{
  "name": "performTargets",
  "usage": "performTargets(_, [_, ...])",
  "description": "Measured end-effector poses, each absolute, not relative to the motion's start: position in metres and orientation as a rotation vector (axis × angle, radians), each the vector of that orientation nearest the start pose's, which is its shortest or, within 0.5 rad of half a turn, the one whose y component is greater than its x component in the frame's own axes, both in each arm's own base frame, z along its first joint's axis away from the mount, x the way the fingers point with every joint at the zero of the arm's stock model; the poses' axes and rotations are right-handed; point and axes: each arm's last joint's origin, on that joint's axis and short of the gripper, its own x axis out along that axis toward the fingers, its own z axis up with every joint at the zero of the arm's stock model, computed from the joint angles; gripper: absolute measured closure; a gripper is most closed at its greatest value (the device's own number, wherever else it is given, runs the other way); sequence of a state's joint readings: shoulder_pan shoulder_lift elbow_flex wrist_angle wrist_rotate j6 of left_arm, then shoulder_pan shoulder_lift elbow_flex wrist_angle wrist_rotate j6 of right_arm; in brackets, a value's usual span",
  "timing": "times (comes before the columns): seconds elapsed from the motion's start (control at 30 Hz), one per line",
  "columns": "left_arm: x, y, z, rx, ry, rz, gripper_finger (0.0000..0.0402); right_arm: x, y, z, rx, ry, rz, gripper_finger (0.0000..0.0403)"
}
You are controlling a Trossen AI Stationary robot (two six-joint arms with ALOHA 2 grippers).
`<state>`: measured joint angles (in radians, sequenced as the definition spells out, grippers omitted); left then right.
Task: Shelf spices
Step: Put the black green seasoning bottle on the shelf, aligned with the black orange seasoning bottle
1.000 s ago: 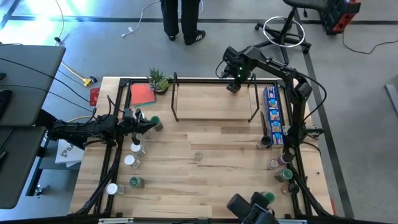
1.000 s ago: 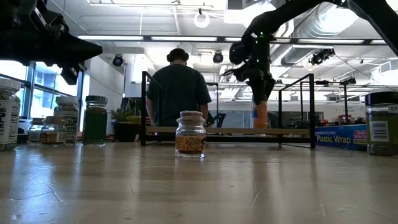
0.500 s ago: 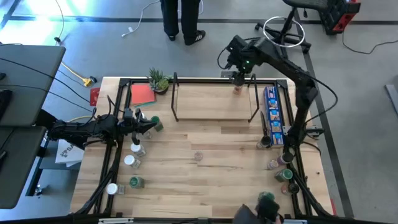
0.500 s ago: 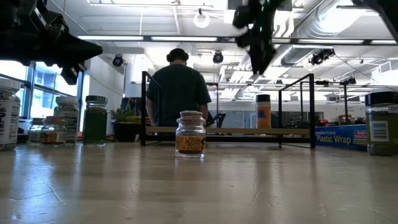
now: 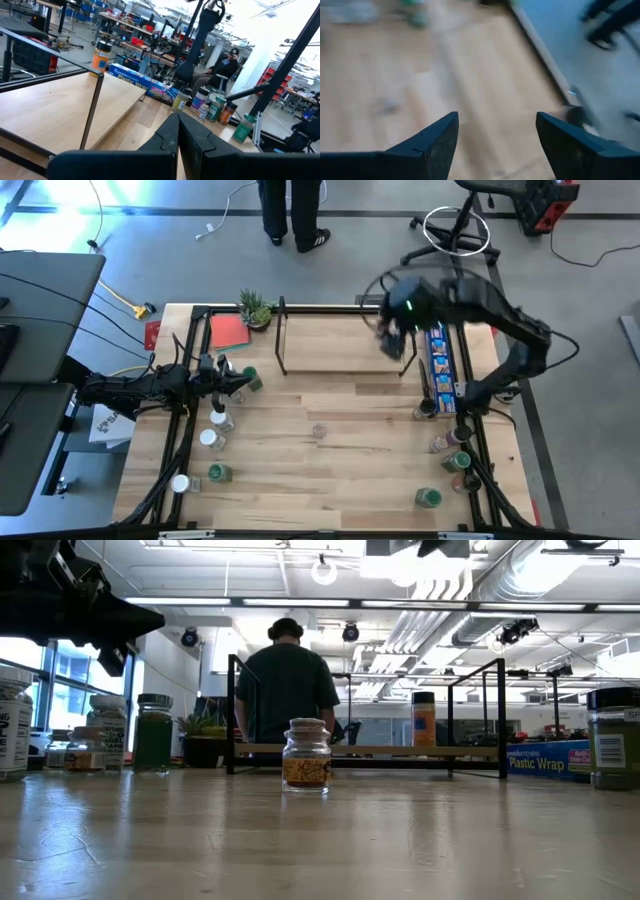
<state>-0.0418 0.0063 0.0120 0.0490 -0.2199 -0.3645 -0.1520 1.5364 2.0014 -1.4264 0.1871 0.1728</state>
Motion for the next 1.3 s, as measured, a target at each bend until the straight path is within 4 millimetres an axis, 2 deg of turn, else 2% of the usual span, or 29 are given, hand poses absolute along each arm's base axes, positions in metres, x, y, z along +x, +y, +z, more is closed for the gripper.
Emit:
performTargets(0.13, [0.097, 0.002, 0.172, -0.369, -0.086, 0.167, 0.0400, 0.248, -0.001, 0.449, 0.185, 1.006, -0.307, 0.0142])
performTargets(0.27, [0.097, 0.002, 0.172, -0.369, -0.086, 0.167, 0.0400, 0.236, 0.018, 0.425, 0.215, 1.112, -0.364, 0.0142])
performTargets(0.5, [0.097, 0.002, 0.171, -0.369, -0.081, 0.168, 0.0400, 0.183, 0.018, 0.367, 0.492, 1.258, -0.483, 0.0142])
performTargets(0.63, [0.097, 0.002, 0.171, -0.369, -0.080, 0.168, 0.0400, 0.163, 0.019, 0.336, 0.624, 1.330, -0.470, 0.0142])
performTargets(0.83, [0.097, 0.002, 0.171, -0.370, -0.080, 0.168, 0.0400, 0.156, 0.020, 0.291, 0.670, 1.452, -0.438, 0.0141])
performTargets(1.0, [0.097, 0.002, 0.171, -0.371, -0.080, 0.168, 0.0400, 0.160, 0.022, 0.262, 0.680, 1.544, -0.373, 0.0117])
performTargets(1.13, [0.097, 0.002, 0.171, -0.405, -0.083, 0.167, 0.0400, 0.162, 0.021, 0.251, 0.720, 1.566, -0.399, 0.0099])
performTargets(1.3, [0.097, 0.002, 0.171, -0.448, -0.086, 0.165, 0.0400, 0.164, 0.018, 0.249, 0.768, 1.532, -0.487, 0.0097])
